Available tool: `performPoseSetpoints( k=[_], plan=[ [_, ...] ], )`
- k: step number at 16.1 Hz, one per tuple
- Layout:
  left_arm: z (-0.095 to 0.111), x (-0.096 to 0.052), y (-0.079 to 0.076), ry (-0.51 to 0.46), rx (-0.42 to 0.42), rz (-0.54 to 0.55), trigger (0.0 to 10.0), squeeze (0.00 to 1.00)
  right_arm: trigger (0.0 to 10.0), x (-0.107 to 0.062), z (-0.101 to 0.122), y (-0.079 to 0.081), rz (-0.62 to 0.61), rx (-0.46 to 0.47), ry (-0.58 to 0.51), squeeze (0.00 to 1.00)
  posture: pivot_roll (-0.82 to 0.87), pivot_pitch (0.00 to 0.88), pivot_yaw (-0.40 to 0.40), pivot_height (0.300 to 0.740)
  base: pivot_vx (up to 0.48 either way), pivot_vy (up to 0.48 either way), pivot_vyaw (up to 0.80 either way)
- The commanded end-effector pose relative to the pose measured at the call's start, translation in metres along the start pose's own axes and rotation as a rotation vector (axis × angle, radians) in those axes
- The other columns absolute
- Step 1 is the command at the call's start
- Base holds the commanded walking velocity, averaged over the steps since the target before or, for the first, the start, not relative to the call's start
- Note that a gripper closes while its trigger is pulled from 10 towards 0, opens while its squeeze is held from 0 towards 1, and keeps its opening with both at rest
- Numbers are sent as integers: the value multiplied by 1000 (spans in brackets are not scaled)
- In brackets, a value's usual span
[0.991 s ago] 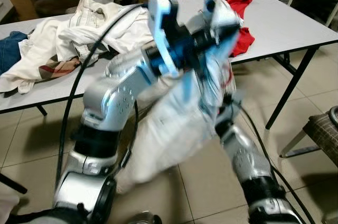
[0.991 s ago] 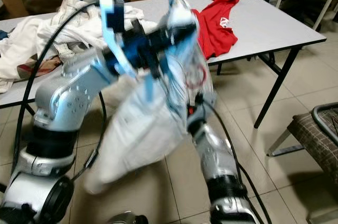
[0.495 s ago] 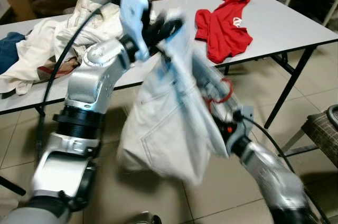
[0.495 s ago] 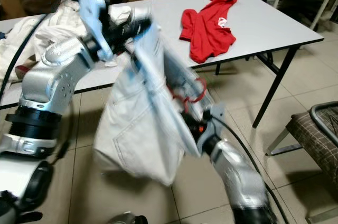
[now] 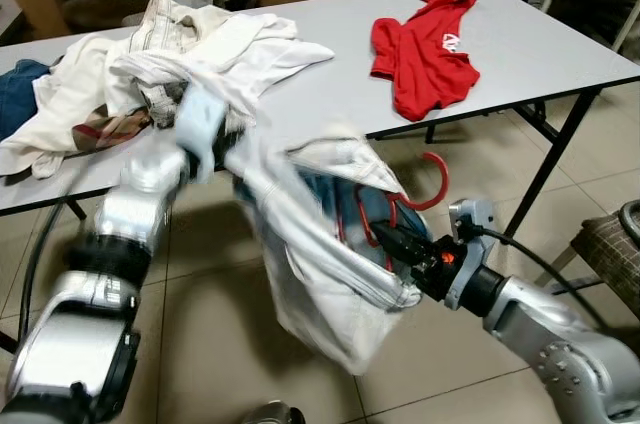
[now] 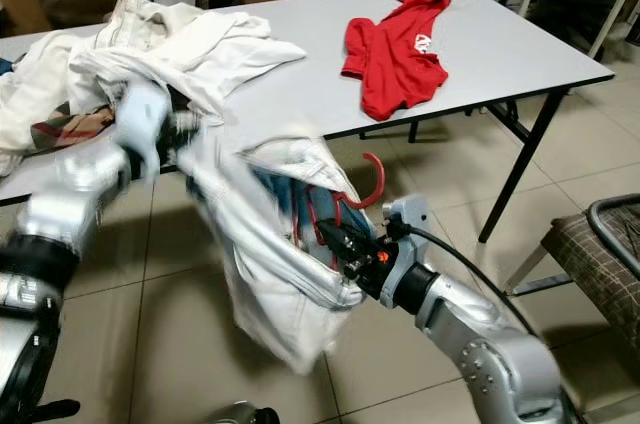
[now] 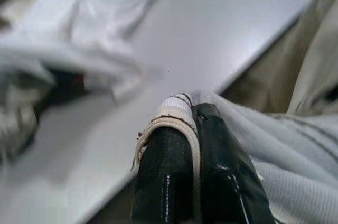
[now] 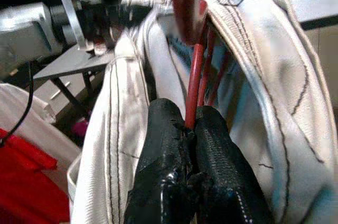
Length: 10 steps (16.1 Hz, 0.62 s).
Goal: Hang hanger
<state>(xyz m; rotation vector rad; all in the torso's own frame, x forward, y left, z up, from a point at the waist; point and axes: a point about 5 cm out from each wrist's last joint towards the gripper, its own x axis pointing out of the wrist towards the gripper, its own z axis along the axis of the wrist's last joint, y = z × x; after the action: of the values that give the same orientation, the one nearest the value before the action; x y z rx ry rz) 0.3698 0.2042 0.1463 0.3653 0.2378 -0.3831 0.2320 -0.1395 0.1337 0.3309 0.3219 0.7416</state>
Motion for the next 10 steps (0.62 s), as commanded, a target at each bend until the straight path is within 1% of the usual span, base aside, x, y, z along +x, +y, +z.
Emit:
performPoseSetpoints(
  k=[1, 3, 4, 5, 6, 7, 8, 10],
  plan=[
    [-16, -13, 25, 75, 37, 116, 0, 0, 10000, -10, 22, 0, -5, -39, -69, 0, -120, 0, 103, 740, 0, 0, 0],
    [-44, -17, 18, 174, 62, 83, 0, 0, 10000, -13, 33, 8, 42, -54, -85, 0, -124, 0, 100, 740, 0, 0, 0],
    [-61, -19, 11, 229, 77, 54, 0, 0, 10000, -14, 37, 11, 63, -59, -87, 0, -127, 0, 98, 740, 0, 0, 0],
    [-67, -19, 7, 245, 76, 42, 0, 0, 10000, -15, 39, 12, 69, -58, -88, 0, -127, 0, 98, 740, 0, 0, 0],
    [-81, -21, -2, 283, 80, 15, 0, 0, 10000, -15, 41, 13, 71, -55, -88, 0, -133, 0, 97, 740, 0, 0, 0],
    [-97, -24, -14, 321, 69, -8, 0, 0, 10000, -17, 44, 13, 70, -50, -84, 0, -142, 0, 95, 740, 0, 0, 0],
    [-108, -26, -24, 339, 56, -27, 0, 0, 10000, -17, 46, 15, 74, -51, -83, 0, -149, 0, 93, 740, 0, 0, 0],
    [-116, -27, -33, 344, 42, -56, 0, 0, 10000, -17, 48, 15, 76, -51, -81, 0, -154, 0, 90, 740, 0, 0, 0]
  ],
)
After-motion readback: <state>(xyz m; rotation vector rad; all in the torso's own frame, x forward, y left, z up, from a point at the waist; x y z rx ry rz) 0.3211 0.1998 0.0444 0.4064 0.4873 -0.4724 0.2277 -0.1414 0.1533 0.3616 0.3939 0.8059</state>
